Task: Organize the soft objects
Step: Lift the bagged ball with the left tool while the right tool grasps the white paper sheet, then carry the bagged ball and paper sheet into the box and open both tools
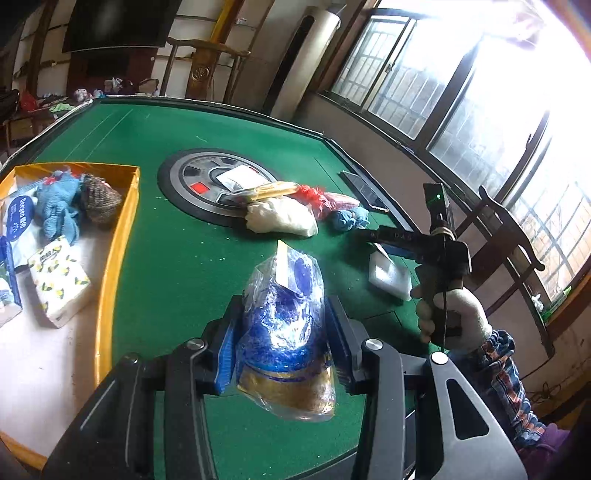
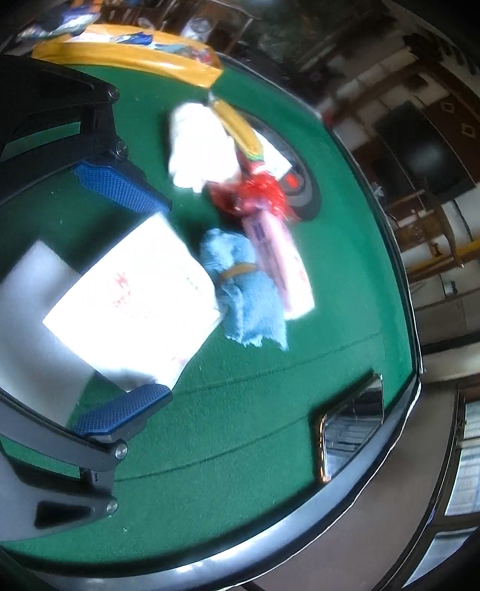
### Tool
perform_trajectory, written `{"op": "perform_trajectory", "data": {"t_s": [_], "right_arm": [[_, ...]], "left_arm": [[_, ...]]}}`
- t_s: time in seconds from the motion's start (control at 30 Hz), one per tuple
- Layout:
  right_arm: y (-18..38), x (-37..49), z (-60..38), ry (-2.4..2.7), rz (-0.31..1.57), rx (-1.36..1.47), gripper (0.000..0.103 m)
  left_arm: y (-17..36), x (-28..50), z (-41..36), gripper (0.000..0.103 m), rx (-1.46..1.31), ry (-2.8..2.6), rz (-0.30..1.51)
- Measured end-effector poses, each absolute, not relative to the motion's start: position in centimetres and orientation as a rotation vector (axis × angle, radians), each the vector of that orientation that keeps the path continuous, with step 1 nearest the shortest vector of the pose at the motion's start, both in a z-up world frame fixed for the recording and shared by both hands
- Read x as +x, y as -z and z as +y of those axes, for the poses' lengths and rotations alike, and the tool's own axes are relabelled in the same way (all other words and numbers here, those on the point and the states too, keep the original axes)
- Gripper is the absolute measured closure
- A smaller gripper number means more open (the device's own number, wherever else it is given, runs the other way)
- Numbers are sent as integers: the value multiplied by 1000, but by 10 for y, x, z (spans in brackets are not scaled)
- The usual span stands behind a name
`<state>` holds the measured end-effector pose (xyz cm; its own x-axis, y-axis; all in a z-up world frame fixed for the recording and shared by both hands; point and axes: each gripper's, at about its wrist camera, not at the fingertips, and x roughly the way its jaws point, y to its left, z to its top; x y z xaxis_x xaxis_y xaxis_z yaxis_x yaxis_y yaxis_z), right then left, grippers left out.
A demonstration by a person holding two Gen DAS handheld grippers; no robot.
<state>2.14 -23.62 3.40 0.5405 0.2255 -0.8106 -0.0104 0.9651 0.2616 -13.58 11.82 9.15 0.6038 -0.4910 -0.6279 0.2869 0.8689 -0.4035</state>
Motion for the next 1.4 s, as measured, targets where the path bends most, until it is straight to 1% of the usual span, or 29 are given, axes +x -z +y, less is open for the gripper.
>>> {"op": "perform_trajectory", "data": {"t_s": [0.13,0.23,0.27,0.3,0.33,0.37,0.4,0.43,0.47,0.5,0.77,0.9,1.17,1.3,1.4], "right_arm": [[-33,20,-208,-181,1025,139,13],[-32,22,-198,-118,1033,14,15],[-32,23,-197,-100,1029,-15,18],[-34,22,-199,-80,1018,-29,28],[-37,22,-201,-60,1002,-29,36],[-39,20,-204,-52,992,-16,52],[-40,19,-209,-42,989,6,61],[-45,19,-209,-25,979,29,66],[-48,16,-213,-15,962,47,79],[-52,13,-216,-14,948,60,96],[-89,-15,-212,-56,850,116,96],[-103,-26,-192,-170,845,145,96],[-106,-37,-103,-423,887,106,96],[-103,-41,-53,-536,910,80,96],[-100,-47,-16,-610,932,55,96]], "left_arm": [[-90,-142,138,62,-318,443,799],[-89,-147,147,62,-334,437,800],[-89,-150,149,62,-338,436,797],[-89,-151,152,62,-344,438,794],[-88,-151,154,62,-350,439,791],[-88,-152,156,62,-354,438,788],[-88,-152,159,62,-360,435,787],[-86,-151,162,62,-368,433,787],[-86,-150,166,62,-377,430,787],[-85,-149,170,62,-386,427,787],[-90,-150,214,62,-444,360,755],[-91,-151,247,62,-442,254,741],[-67,-130,318,62,-419,-17,842],[-50,-113,334,62,-392,-92,905],[-41,-109,339,58,-392,-118,940]]}}
